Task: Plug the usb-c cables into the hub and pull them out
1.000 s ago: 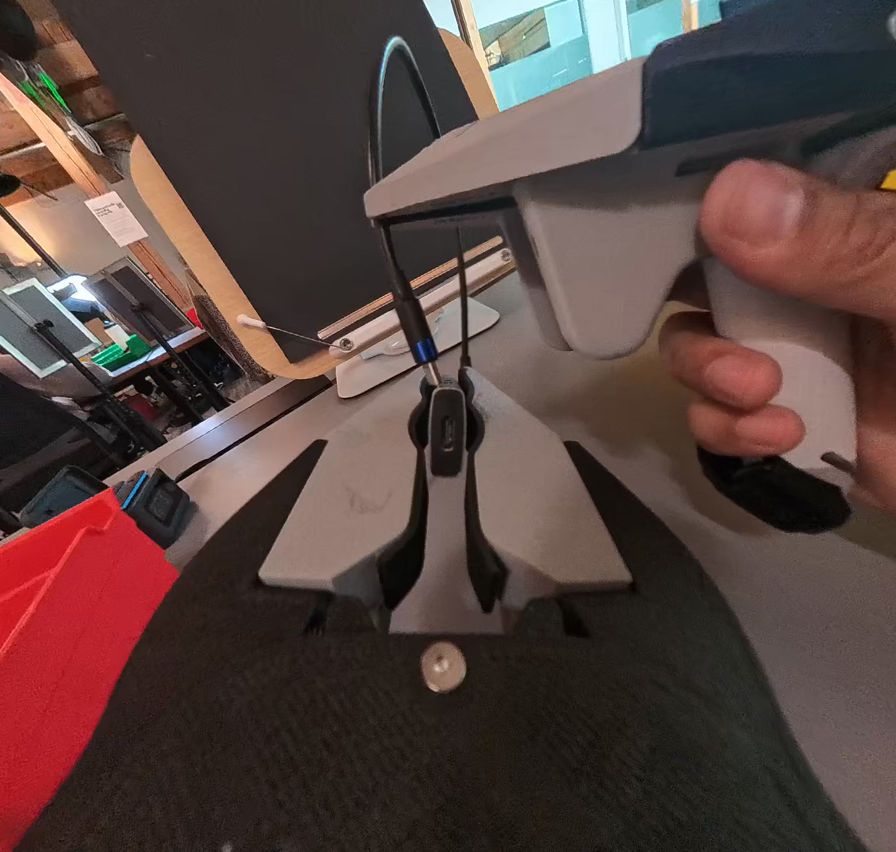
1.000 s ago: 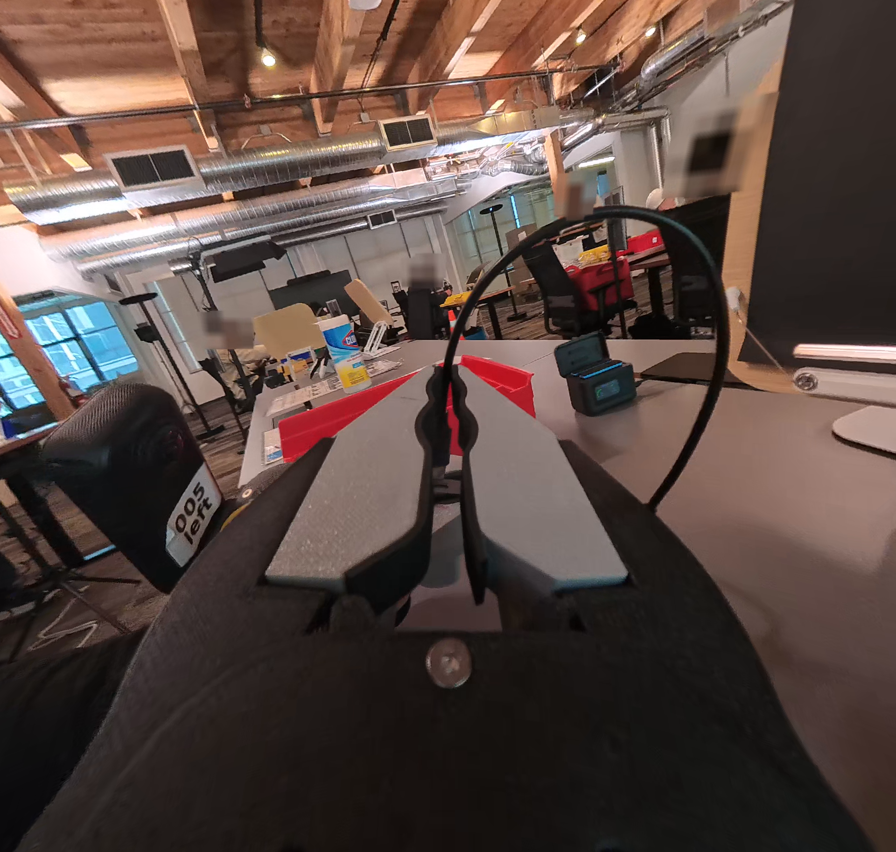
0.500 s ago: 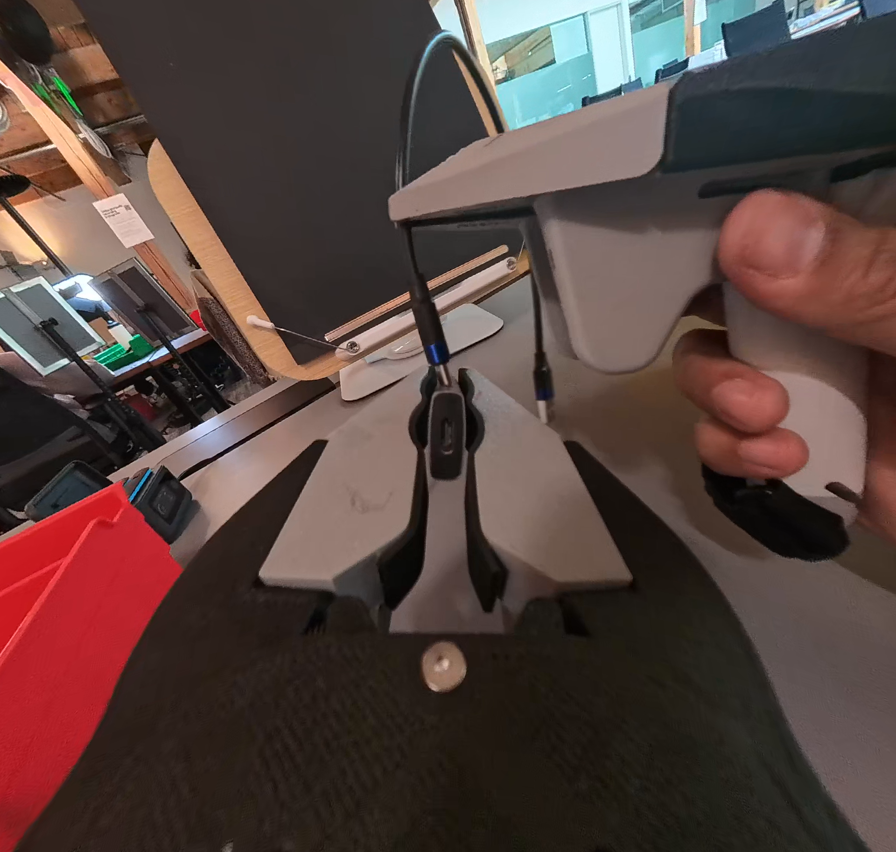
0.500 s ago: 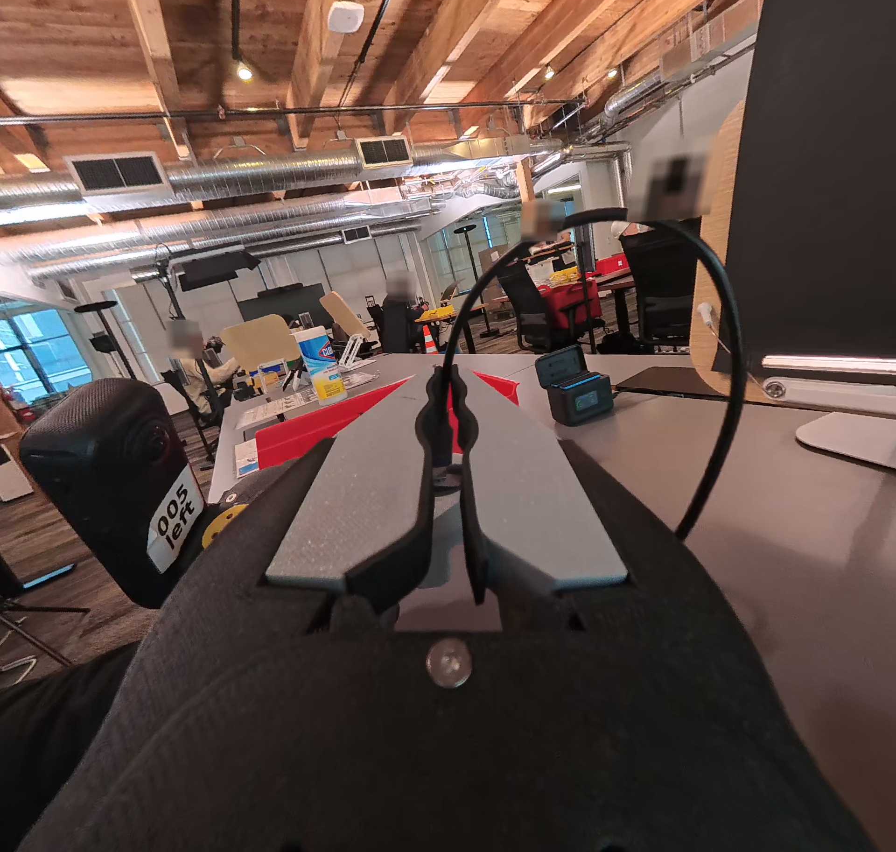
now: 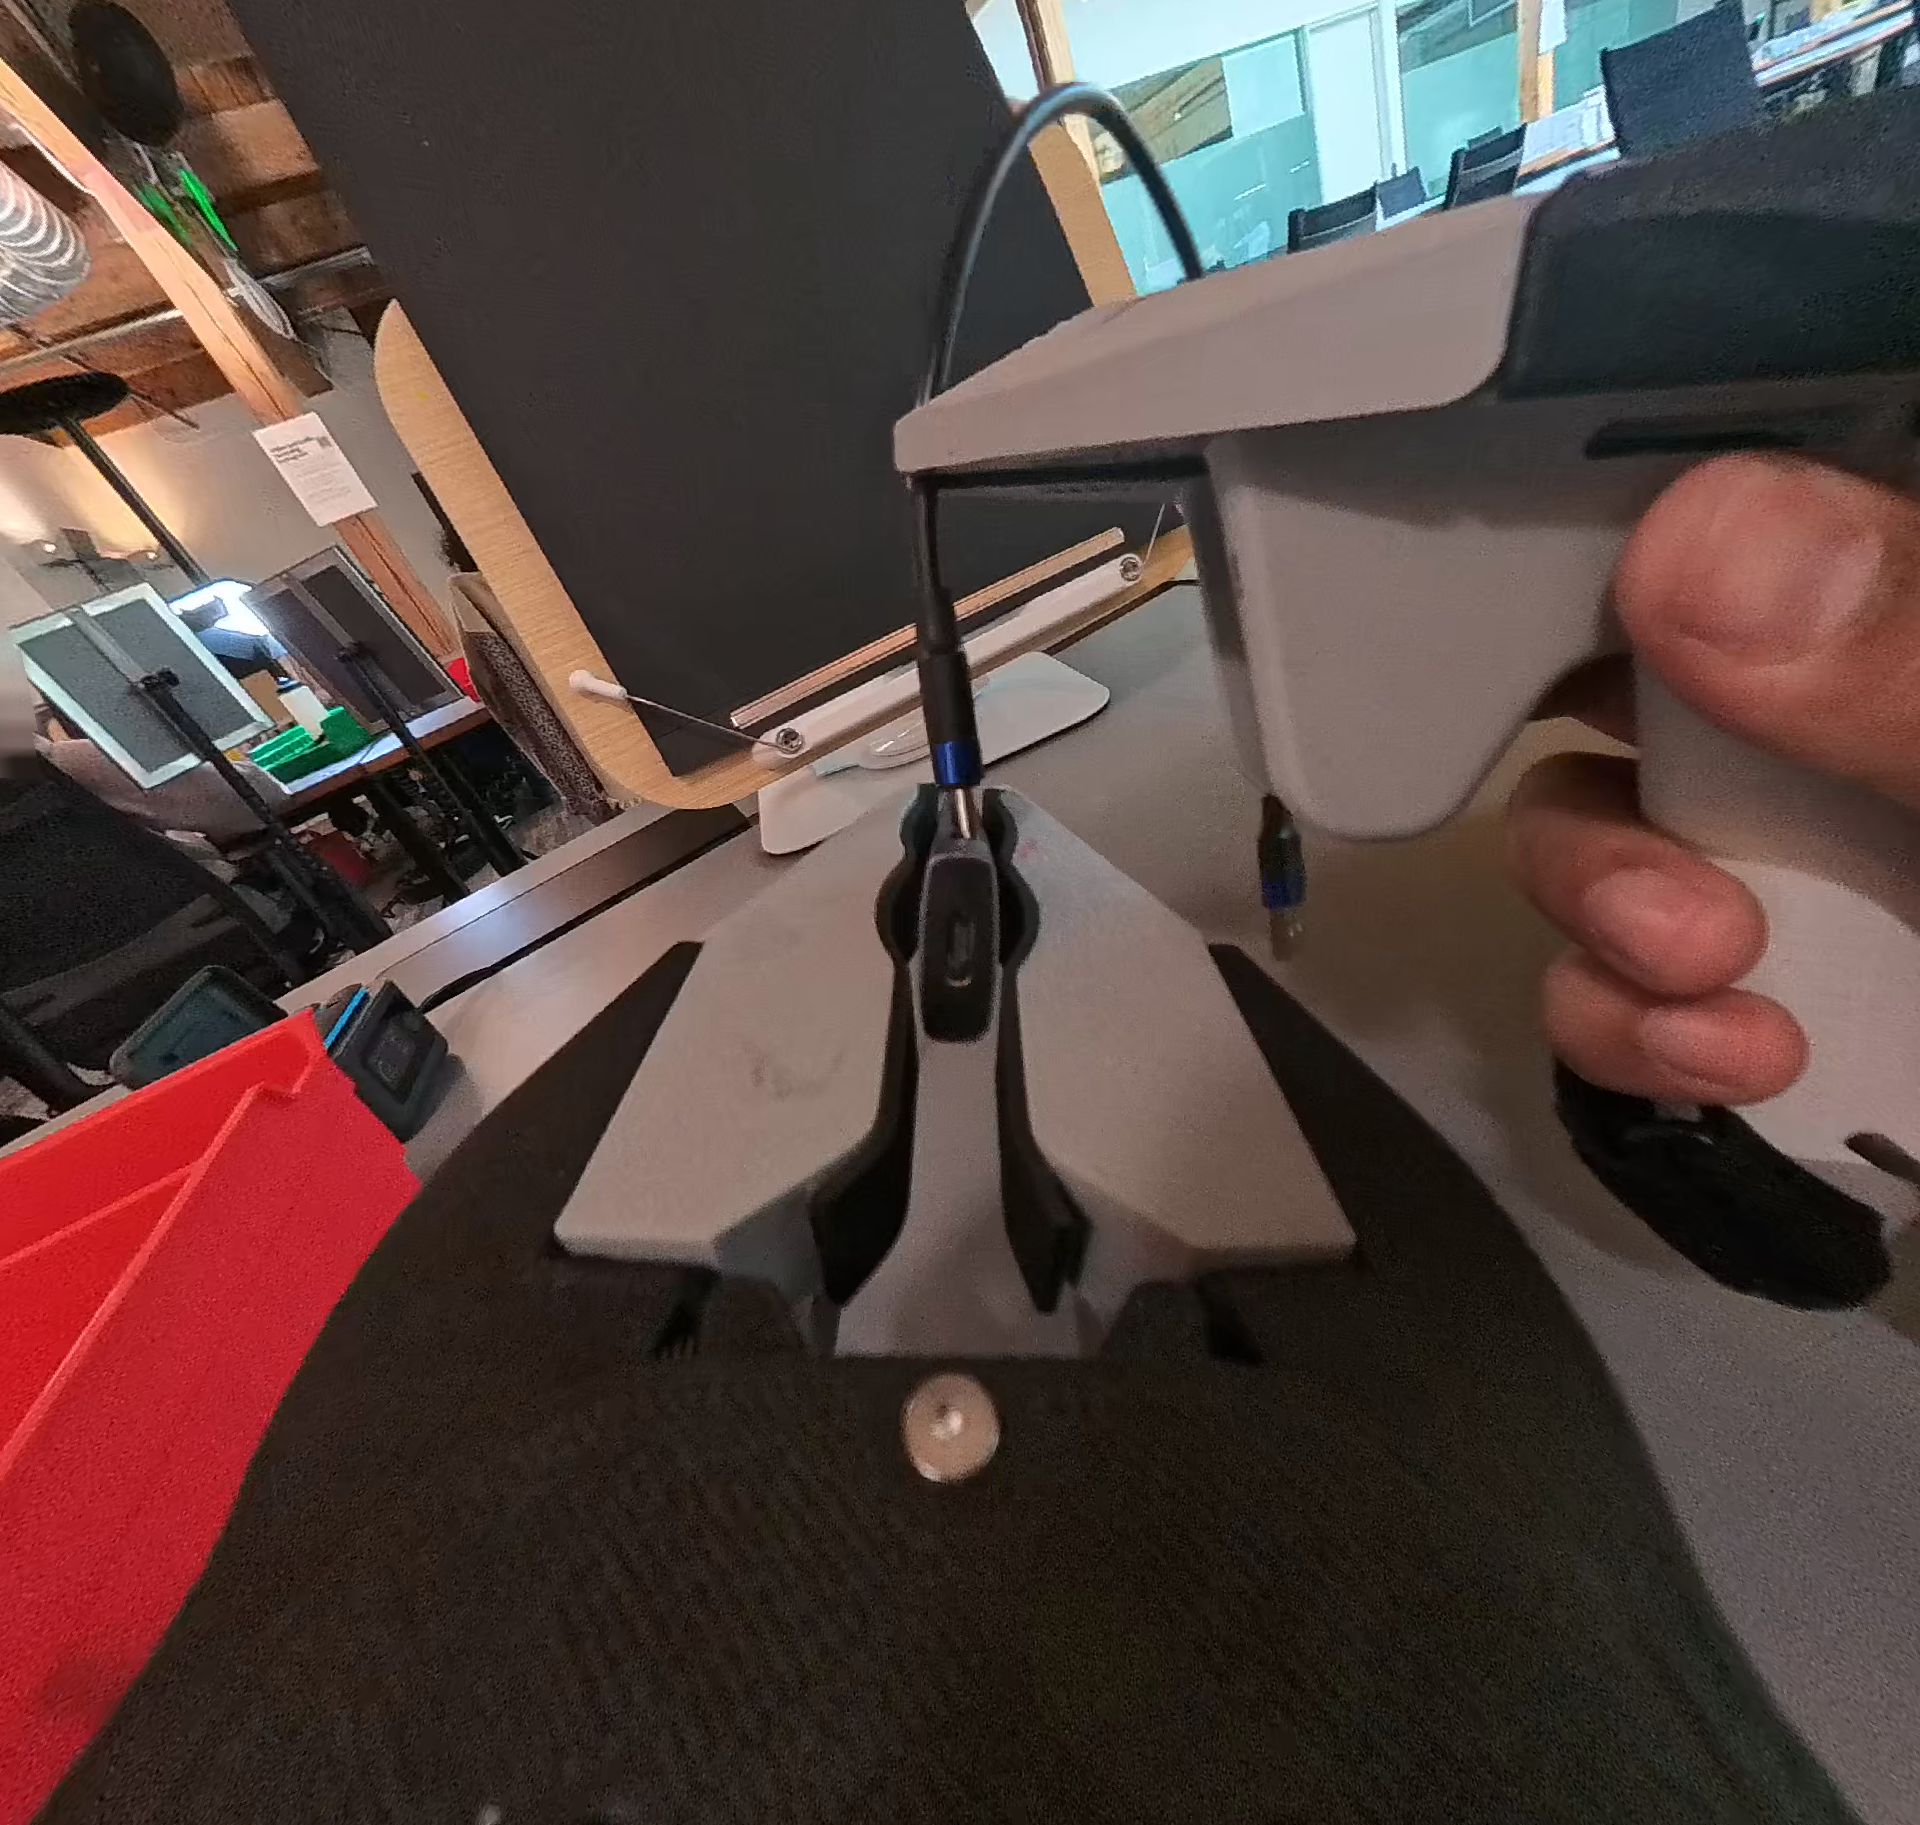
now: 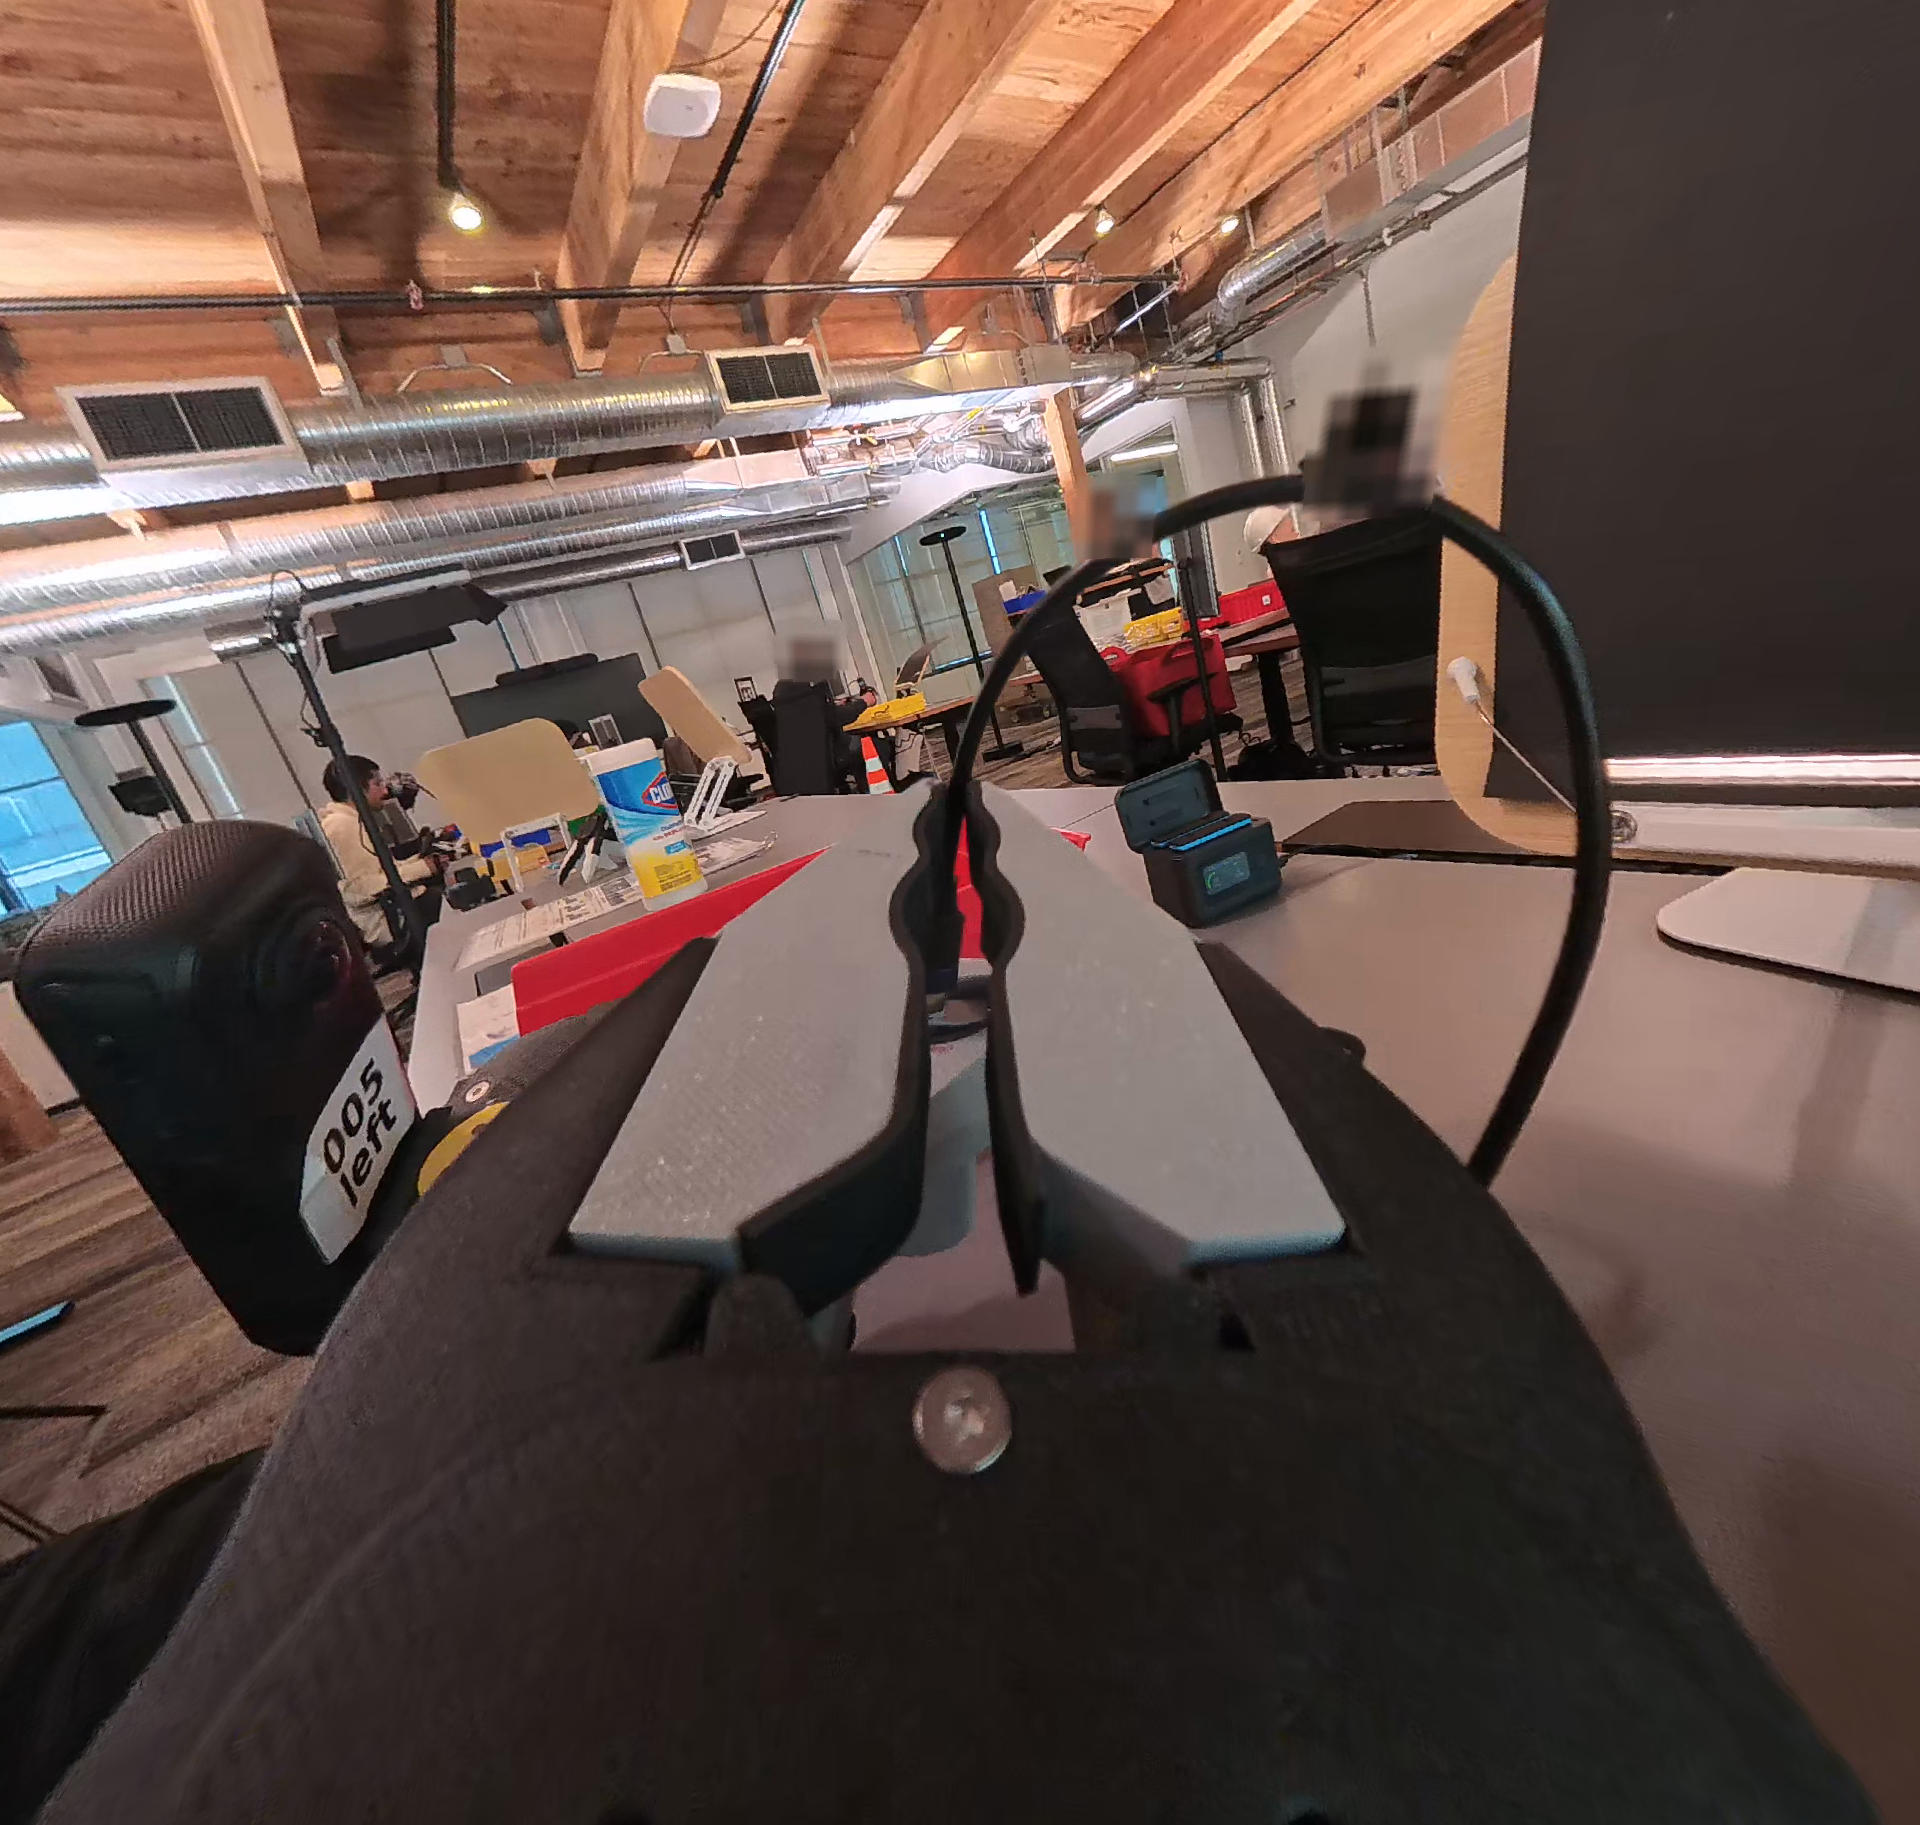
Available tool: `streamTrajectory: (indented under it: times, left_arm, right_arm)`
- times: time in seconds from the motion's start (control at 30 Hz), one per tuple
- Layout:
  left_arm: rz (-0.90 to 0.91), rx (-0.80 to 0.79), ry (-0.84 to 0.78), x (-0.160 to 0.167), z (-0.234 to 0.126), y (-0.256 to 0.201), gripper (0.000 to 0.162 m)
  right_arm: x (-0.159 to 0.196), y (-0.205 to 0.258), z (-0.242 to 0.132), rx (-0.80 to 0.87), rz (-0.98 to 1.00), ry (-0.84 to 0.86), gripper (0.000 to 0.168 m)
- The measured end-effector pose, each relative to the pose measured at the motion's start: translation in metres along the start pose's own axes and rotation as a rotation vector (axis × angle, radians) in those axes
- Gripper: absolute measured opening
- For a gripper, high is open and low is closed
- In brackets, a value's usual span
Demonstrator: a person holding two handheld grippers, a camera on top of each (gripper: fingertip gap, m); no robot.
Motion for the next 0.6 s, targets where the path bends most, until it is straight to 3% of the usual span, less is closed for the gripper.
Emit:
streamTrajectory:
  times: [0.6]
  left_arm:
    - [0.047,-0.070,0.060,0.006,0.003,0.007,0.006]
  right_arm:
    - [0.015,0.006,-0.016,0.000,0.074,-0.010,0.000]
Point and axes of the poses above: each gripper's, where its closed fingertips meet, z out along the fingers, x out of its underside, y = z × x across the jaws, the point moved 9 cm from there along -z, back along the fingers, and after that the axes turned 13 degrees about -x, right-handed, at the moved point
